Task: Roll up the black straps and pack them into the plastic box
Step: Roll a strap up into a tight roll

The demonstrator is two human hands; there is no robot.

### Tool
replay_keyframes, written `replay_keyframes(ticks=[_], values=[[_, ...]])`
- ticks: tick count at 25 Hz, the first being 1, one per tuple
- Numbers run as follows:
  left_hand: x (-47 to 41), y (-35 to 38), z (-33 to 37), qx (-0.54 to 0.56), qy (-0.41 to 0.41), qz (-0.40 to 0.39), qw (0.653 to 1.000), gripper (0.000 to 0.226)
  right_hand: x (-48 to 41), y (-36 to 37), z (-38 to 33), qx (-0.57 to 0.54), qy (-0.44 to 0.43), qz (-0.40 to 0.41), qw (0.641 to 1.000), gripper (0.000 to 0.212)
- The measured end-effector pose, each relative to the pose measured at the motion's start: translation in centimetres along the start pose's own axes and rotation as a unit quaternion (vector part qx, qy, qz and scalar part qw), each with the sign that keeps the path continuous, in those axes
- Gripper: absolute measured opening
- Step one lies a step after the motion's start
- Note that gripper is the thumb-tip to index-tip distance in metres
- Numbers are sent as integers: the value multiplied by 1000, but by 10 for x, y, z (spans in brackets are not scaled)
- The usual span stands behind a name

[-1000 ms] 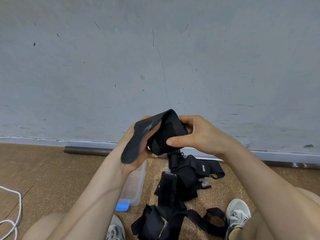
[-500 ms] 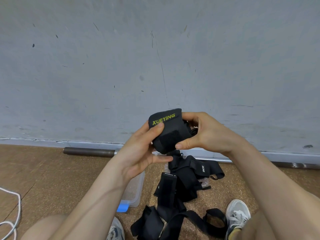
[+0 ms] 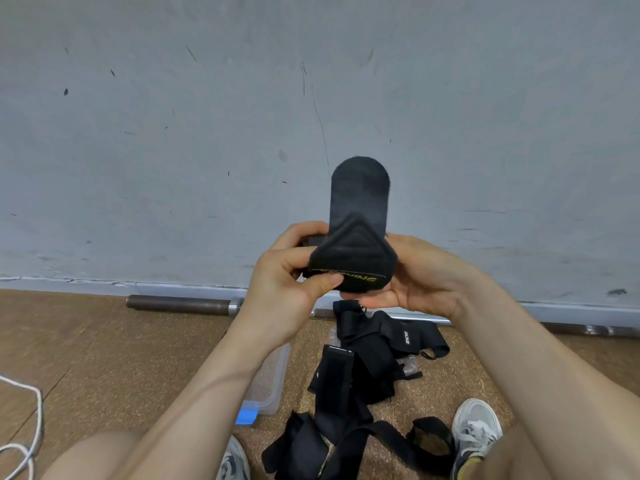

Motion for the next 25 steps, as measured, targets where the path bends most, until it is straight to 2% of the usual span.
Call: replay_keyframes(ticks=[3, 6, 7, 9, 11, 13, 15, 18, 20, 22, 25], values=[[2, -3, 0, -80, 30, 13, 996, 35, -7, -6, -4, -8, -49, 33, 998, 51], [8, 6, 20, -226, 96, 26, 969, 15, -12, -7, -4, 10, -75, 52, 996, 42], [11, 11, 28, -269, 131, 19, 954, 16, -11, -6, -6, -4, -86, 59, 995, 35], [17, 26, 35, -323, 213, -49, 921, 14, -7, -15, -14, -41, -121, 102, 987, 31], [26, 38, 37, -351, 248, -111, 896, 20, -5, -34, -19, -29, -154, 176, 972, 36], [34, 46, 43, -386, 263, -134, 874, 21, -4, -45, -21, 3, -183, 229, 956, 37], [39, 47, 54, -396, 278, -138, 864, 16, -4, -44, -21, 33, -207, 247, 946, 38], [30, 17, 67, -351, 262, -68, 896, 16, -1, -23, -27, 78, -240, 201, 947, 42], [18, -11, 64, -310, 218, -6, 925, 17, 0, -2, -29, 107, -246, 135, 954, 43], [8, -25, 54, -285, 182, 33, 940, 15, 0, 18, -29, 136, -244, 70, 958, 47], [-2, -33, 27, -211, 77, 57, 973, 15, 0, 30, -27, 120, -227, 20, 966, 56]])
Point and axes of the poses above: each hand's wrist, its own x-axis away from the middle knuckle, its own y-axis out of the palm, z = x × y, the point moved 10 cm from there along -x, towards the middle knuckle
